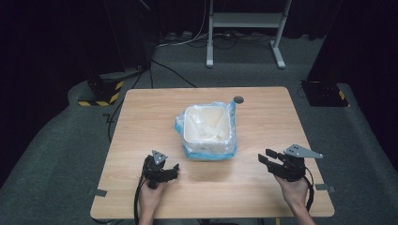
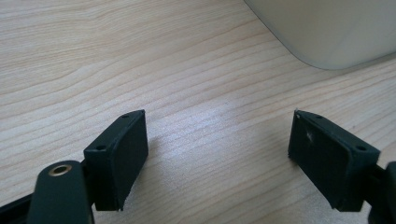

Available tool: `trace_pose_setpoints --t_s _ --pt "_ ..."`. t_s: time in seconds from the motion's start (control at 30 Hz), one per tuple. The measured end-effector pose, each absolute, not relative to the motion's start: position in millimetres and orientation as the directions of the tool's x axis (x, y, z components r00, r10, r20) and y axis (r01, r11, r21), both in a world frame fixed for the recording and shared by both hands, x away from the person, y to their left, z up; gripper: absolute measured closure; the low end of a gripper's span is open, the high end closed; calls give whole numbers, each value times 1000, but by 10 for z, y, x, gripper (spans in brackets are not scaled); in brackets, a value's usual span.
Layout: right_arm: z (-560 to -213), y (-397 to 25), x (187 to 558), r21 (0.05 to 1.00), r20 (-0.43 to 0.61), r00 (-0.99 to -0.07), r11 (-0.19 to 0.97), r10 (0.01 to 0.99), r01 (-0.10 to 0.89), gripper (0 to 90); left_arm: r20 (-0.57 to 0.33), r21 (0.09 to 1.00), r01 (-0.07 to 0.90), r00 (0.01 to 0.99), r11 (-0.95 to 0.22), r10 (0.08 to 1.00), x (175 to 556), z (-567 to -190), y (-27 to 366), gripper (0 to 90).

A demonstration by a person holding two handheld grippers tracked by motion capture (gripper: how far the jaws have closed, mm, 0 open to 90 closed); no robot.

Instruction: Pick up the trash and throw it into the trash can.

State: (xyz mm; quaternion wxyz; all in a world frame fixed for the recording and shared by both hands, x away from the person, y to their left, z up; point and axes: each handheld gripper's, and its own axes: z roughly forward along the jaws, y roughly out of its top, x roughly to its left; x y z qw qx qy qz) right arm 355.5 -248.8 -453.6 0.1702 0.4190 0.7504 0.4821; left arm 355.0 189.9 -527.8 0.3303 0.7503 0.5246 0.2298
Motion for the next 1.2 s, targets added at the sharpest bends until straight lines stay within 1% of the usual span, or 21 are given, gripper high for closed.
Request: trace_pose_setpoints --t_s 0.17,0.43,0.93,1.03,1.13,1.2 --pt "-4679 -2477 3562 855 163 -584 181 795 485 551 -1 736 635 344 -232 939 3550 -5278 1899 197" --pt "-4868 -2448 3596 833 157 -567 200 809 516 550 -4 737 636 344 -230 939 3550 -5279 1898 197" --pt "-5097 -2398 3679 792 106 -527 248 843 557 532 -4 737 636 344 -230 939 3550 -5279 1898 197" --pt "-5136 -2376 3698 787 81 -524 269 848 555 530 -3 737 636 344 -230 939 3550 -5278 1898 197" --pt "-5185 -2359 3706 776 71 -516 278 853 566 520 -2 736 636 345 -232 939 3551 -5278 1899 197" --pt "-5233 -2348 3713 763 53 -511 296 858 574 493 -4 737 636 344 -230 939 3550 -5279 1898 197"
